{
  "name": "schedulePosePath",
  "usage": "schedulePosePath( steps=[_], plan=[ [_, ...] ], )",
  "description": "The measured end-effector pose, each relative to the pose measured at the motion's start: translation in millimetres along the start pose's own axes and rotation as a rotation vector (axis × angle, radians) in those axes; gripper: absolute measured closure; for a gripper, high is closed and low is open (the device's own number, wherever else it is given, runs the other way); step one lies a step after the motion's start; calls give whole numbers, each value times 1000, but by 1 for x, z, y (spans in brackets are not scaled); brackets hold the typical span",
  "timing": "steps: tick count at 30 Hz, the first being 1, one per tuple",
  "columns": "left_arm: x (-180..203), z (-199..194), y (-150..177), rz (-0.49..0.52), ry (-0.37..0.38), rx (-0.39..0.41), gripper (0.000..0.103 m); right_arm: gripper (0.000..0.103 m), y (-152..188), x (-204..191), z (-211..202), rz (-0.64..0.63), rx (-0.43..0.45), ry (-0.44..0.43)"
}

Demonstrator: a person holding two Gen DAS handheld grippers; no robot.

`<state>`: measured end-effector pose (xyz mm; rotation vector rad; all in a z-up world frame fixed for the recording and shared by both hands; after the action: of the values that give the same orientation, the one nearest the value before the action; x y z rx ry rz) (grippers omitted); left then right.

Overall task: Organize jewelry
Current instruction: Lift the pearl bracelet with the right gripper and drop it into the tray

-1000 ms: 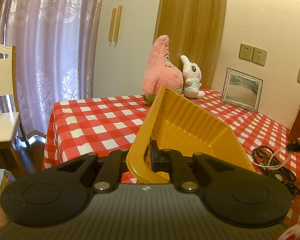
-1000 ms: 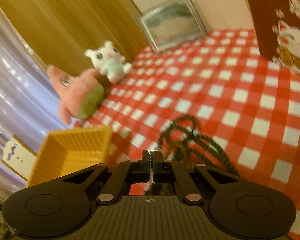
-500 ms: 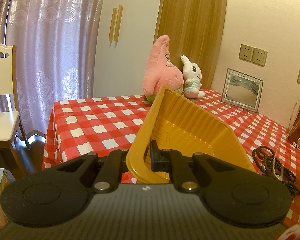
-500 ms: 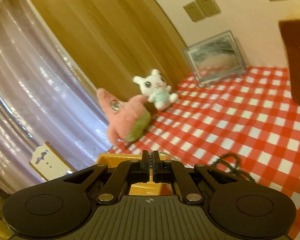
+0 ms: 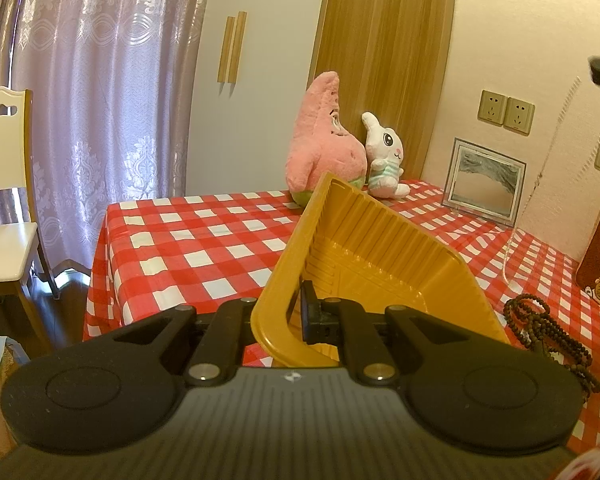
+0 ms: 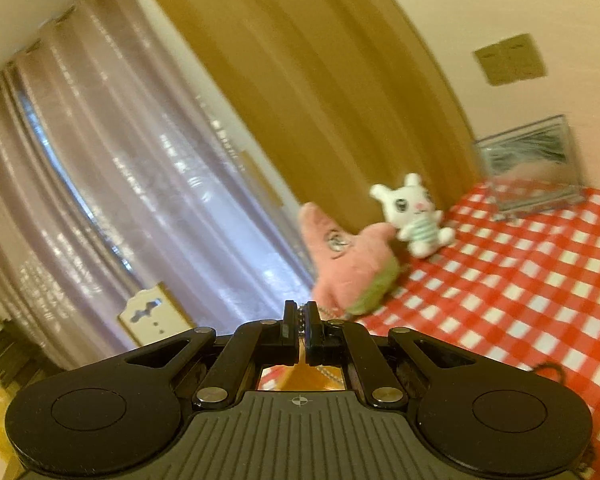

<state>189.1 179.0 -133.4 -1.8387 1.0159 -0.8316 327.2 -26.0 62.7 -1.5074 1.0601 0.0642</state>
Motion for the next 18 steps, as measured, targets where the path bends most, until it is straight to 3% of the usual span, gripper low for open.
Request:
schedulePosePath(
  steps=[12,18],
  plan=[
    [0,0,-1,-7,1,0,95,100,41,-38,66,-10,-135,-88],
    [1,0,-1,-9,2,1,95,100,88,-33,83,22,-251,-88]
  ],
)
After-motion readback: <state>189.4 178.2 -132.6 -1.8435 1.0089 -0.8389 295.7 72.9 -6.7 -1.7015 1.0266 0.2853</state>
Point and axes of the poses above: each gripper's, at about its wrist camera, not at the fingertips, and z roughly the way its jaws point, x to its right, y to its underside, the point moved 9 cm from there along z, roughly the way its jaws point, and after that the axes turned 1 degree about -y, right-handed, at the moved point
